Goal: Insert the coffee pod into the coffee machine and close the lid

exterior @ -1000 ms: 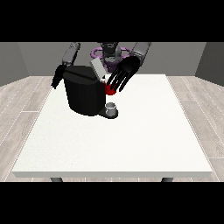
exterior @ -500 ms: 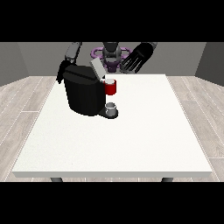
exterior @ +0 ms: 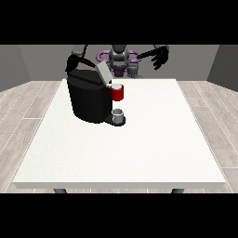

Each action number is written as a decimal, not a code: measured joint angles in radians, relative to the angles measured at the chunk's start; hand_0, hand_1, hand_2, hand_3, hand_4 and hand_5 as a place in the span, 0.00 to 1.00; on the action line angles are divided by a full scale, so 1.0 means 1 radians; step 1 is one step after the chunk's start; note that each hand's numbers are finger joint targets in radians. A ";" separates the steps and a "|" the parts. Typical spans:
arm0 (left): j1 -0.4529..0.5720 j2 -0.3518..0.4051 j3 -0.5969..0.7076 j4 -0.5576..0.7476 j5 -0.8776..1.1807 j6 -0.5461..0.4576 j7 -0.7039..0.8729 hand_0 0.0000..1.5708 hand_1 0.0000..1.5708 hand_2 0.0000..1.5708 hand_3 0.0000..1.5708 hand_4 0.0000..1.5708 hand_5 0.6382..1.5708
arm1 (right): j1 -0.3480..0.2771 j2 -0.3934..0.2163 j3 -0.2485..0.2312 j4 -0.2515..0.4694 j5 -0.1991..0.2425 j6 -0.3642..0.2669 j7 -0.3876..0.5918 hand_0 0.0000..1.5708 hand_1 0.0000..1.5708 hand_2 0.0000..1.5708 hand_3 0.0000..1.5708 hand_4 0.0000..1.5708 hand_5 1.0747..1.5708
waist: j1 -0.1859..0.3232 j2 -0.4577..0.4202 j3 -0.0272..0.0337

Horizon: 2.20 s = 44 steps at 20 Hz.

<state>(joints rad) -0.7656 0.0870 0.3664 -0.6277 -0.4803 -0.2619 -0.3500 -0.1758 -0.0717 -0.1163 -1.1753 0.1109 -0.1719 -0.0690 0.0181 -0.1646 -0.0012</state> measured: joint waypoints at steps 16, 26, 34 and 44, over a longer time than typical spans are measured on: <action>0.252 -0.076 -0.046 -0.143 0.165 -0.063 0.085 0.00 0.00 0.00 0.00 0.25 1.00 | -0.135 -0.104 0.000 -0.089 -0.053 0.158 0.111 0.00 0.00 0.00 0.00 0.00 1.00 | 0.143 -0.109 0.0014; 0.339 -0.082 -0.170 -0.357 0.278 -0.038 0.151 0.00 0.00 0.00 0.00 0.23 1.00 | -0.277 -0.124 -0.099 0.027 -0.158 0.175 0.173 0.00 0.00 0.00 0.00 0.11 1.00 | 0.197 -0.013 0.0016; 0.410 -0.069 -0.202 -0.547 0.314 -0.036 0.195 0.00 0.00 0.00 0.00 0.24 1.00 | -0.346 -0.106 -0.085 0.097 -0.161 0.166 0.144 0.00 0.00 0.00 0.00 0.00 1.00 | 0.190 0.085 0.0016; 0.504 -0.055 -0.234 -0.713 0.352 0.000 0.236 0.00 0.00 0.00 0.00 0.24 1.00 | -0.446 -0.095 -0.040 0.153 -0.147 0.183 0.137 0.00 0.00 0.00 0.00 0.00 1.00 | 0.161 0.151 0.0012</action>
<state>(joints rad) -0.2612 0.0316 0.1324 -1.3409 -0.1285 -0.2616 -0.1142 -0.6215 -0.1666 -0.1560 -1.0227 -0.0362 0.0107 0.0679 0.1795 -0.0140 0.0000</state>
